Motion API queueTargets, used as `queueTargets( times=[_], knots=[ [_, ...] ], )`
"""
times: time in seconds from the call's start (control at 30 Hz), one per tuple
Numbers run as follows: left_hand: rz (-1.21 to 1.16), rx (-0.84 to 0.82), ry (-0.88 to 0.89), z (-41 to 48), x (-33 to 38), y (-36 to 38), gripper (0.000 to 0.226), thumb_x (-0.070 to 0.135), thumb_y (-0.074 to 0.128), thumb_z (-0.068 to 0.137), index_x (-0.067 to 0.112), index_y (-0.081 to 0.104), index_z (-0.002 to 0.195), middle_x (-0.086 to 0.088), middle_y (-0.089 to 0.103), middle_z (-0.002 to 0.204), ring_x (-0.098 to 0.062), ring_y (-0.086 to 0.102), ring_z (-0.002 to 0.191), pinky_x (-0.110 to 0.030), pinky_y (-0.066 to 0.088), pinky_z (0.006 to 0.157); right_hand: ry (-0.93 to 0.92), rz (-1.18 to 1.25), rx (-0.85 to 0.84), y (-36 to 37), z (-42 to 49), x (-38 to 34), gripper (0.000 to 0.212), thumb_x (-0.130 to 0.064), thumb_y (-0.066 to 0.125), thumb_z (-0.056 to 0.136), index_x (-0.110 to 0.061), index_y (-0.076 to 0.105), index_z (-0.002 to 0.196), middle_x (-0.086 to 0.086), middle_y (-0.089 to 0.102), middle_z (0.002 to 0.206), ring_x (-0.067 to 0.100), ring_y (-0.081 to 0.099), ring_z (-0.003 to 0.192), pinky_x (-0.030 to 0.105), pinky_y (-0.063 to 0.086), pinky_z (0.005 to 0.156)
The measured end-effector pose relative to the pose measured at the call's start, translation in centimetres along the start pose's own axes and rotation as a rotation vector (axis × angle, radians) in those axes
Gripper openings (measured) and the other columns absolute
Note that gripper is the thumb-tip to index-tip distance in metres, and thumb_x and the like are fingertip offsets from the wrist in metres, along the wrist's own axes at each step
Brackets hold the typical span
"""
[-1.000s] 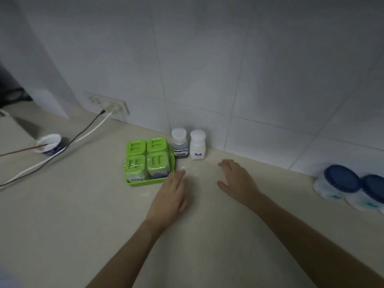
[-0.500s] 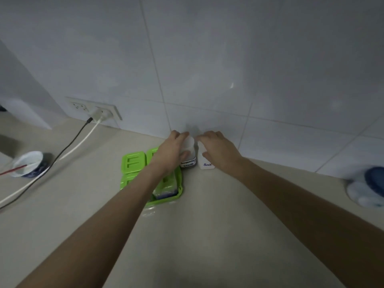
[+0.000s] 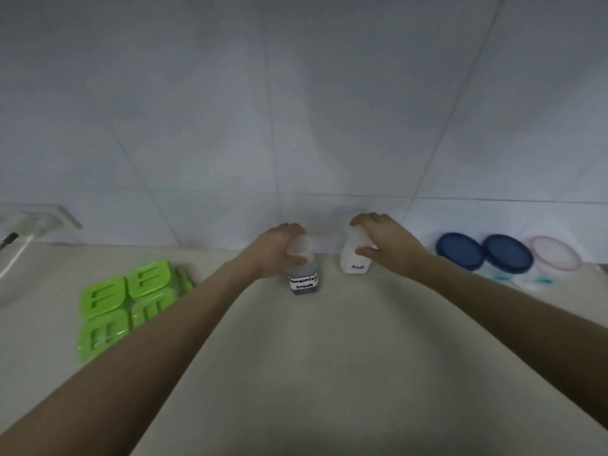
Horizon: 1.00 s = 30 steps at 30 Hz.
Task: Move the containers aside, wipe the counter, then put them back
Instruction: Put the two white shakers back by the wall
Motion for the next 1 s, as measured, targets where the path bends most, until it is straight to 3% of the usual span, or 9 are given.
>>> queueTargets(
  times=[0.17, 0.33, 0.43, 0.5, 0.57, 0.73, 0.83, 0.93, 1.0],
  knots=[
    [-0.077, -0.011, 0.005, 3.9, 6.0, 3.2, 0.05, 0.021, 0.069, 0.083, 0.011, 0.045, 0.125, -0.009, 0.055, 0.123, -0.019, 0.049, 0.082, -0.025, 0.038, 0.076, 0.111, -0.043, 0.005, -2.3, -2.5, 7.3, 0.051, -0.016, 0.066, 0.084, -0.008, 0.046, 0.13, 0.015, 0.051, 0.132, 0.033, 0.048, 0.115, 0.037, 0.038, 0.096],
    [-0.067, 0.035, -0.02, 7.2, 10.2, 4.9, 0.048, 0.018, 0.065, 0.086, 0.012, 0.044, 0.129, -0.008, 0.05, 0.131, -0.024, 0.055, 0.097, -0.018, 0.03, 0.073, 0.089, -0.038, 0.006, -2.2, -3.5, 10.3, 0.05, -0.013, 0.068, 0.082, -0.008, 0.049, 0.128, 0.017, 0.049, 0.13, 0.034, 0.047, 0.114, 0.037, 0.037, 0.097],
    [-0.07, 0.099, -0.036, 8.4, 11.8, 5.3, 0.054, 0.018, 0.063, 0.089, 0.013, 0.04, 0.138, -0.009, 0.042, 0.141, -0.022, 0.049, 0.12, -0.016, 0.034, 0.089, 0.053, -0.015, 0.044, -2.0, -3.4, 10.6, 0.05, -0.01, 0.069, 0.081, -0.008, 0.052, 0.128, 0.02, 0.043, 0.131, 0.035, 0.048, 0.114, 0.039, 0.042, 0.097],
    [-0.102, 0.127, -0.027, 8.9, 12.9, 5.9, 0.054, 0.015, 0.062, 0.089, 0.013, 0.04, 0.139, -0.009, 0.039, 0.143, -0.018, 0.047, 0.121, -0.004, 0.028, 0.081, 0.059, -0.029, 0.081, -2.0, -3.4, 11.1, 0.049, -0.009, 0.069, 0.08, -0.009, 0.054, 0.126, 0.021, 0.042, 0.13, 0.036, 0.049, 0.113, 0.04, 0.046, 0.094],
    [-0.128, 0.157, -0.023, 9.5, 13.7, 6.7, 0.05, 0.01, 0.06, 0.09, 0.011, 0.043, 0.136, -0.011, 0.038, 0.142, -0.015, 0.048, 0.11, 0.004, 0.03, 0.07, 0.056, -0.081, 0.103, -2.4, -3.6, 11.5, 0.048, -0.011, 0.07, 0.079, -0.008, 0.056, 0.124, 0.022, 0.044, 0.128, 0.038, 0.049, 0.112, 0.045, 0.047, 0.09],
    [-0.087, 0.241, -0.014, 10.3, 15.2, 7.1, 0.041, 0.016, 0.062, 0.089, 0.014, 0.049, 0.128, -0.01, 0.04, 0.133, -0.025, 0.052, 0.109, -0.008, 0.035, 0.075, 0.092, -0.202, 0.117, -3.3, -4.0, 12.4, 0.05, -0.023, 0.066, 0.084, -0.009, 0.051, 0.13, 0.019, 0.047, 0.127, 0.036, 0.047, 0.113, 0.043, 0.041, 0.09],
    [-0.058, 0.243, -0.024, 10.2, 15.4, 7.4, 0.04, 0.009, 0.061, 0.088, 0.014, 0.05, 0.126, -0.01, 0.038, 0.129, -0.029, 0.057, 0.102, -0.017, 0.038, 0.084, 0.092, -0.203, 0.124, -3.2, -4.7, 12.4, 0.05, -0.022, 0.066, 0.083, -0.008, 0.051, 0.129, 0.018, 0.049, 0.127, 0.035, 0.05, 0.111, 0.043, 0.041, 0.089],
    [-0.091, 0.24, -0.068, 9.4, 14.8, 7.3, 0.041, 0.004, 0.058, 0.087, 0.013, 0.048, 0.126, -0.009, 0.037, 0.129, -0.025, 0.054, 0.088, -0.005, 0.034, 0.075, 0.057, -0.201, 0.153, -3.1, -5.8, 11.9, 0.05, -0.015, 0.079, 0.069, -0.006, 0.061, 0.115, 0.02, 0.061, 0.113, 0.036, 0.061, 0.095, 0.042, 0.05, 0.076],
    [-0.061, 0.232, -0.08, 8.5, 15.0, 7.0, 0.045, 0.006, 0.06, 0.086, 0.013, 0.047, 0.129, -0.012, 0.037, 0.13, -0.031, 0.057, 0.091, -0.018, 0.041, 0.083, 0.04, -0.148, 0.238, -3.7, -7.1, 11.4, 0.047, -0.008, 0.084, 0.058, -0.007, 0.068, 0.102, 0.018, 0.067, 0.101, 0.035, 0.066, 0.082, 0.038, 0.054, 0.066]
  ],
)
Point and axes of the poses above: each hand's wrist, its own z-axis towards the middle knuckle, its own y-axis out of the palm, x = y × z, the point moved 8 cm from there along z, towards the middle knuckle
